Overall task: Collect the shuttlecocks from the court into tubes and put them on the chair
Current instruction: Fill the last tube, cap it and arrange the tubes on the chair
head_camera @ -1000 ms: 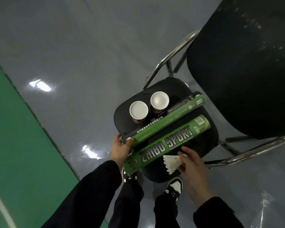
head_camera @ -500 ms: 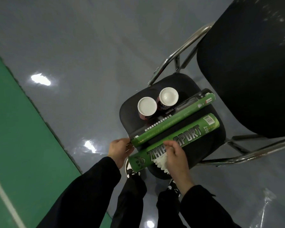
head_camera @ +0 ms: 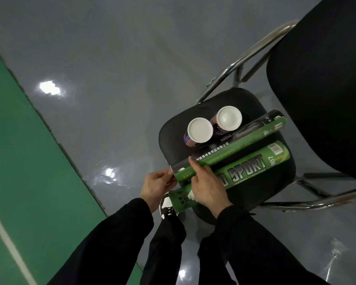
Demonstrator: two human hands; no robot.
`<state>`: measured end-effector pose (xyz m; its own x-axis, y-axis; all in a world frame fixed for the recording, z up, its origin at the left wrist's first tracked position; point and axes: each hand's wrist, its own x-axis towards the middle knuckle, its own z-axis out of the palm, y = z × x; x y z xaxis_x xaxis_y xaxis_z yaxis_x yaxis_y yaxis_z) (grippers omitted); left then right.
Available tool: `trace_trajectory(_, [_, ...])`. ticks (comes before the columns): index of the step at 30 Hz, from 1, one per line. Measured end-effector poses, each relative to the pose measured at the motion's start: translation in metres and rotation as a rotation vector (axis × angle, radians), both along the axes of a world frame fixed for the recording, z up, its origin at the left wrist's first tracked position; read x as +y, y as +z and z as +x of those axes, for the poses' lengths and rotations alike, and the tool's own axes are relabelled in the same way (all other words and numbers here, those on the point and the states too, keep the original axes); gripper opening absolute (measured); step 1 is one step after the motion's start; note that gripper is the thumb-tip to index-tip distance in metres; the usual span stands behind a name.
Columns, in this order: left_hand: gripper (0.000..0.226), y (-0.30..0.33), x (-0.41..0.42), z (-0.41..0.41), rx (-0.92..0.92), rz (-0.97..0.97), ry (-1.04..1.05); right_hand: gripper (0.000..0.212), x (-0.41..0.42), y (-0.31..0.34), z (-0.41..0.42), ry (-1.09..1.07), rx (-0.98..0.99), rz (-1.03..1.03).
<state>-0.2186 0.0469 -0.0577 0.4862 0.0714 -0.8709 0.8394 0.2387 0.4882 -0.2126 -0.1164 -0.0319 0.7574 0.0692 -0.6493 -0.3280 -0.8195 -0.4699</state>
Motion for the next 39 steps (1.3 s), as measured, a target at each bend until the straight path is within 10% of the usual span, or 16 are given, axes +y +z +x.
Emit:
trace_trajectory(19, [0.014,-0.016,0.013,0.0,0.0,-0.074,-0.13,0.064,0.009,-0.009,-0.006,-0.043,-0.119,0.012])
trace_trajectory(31, [0.012,0.085,0.042,-0.01,-0.449,0.496,-0.3,0.031,-0.041,0.042,-0.023,-1.227,-0.211,0.175])
trace_trajectory(39, [0.01,0.136,0.109,-0.022,-0.462,0.341,-0.059,0.053,-0.094,0.087,-0.024,-1.471,-0.107,0.469])
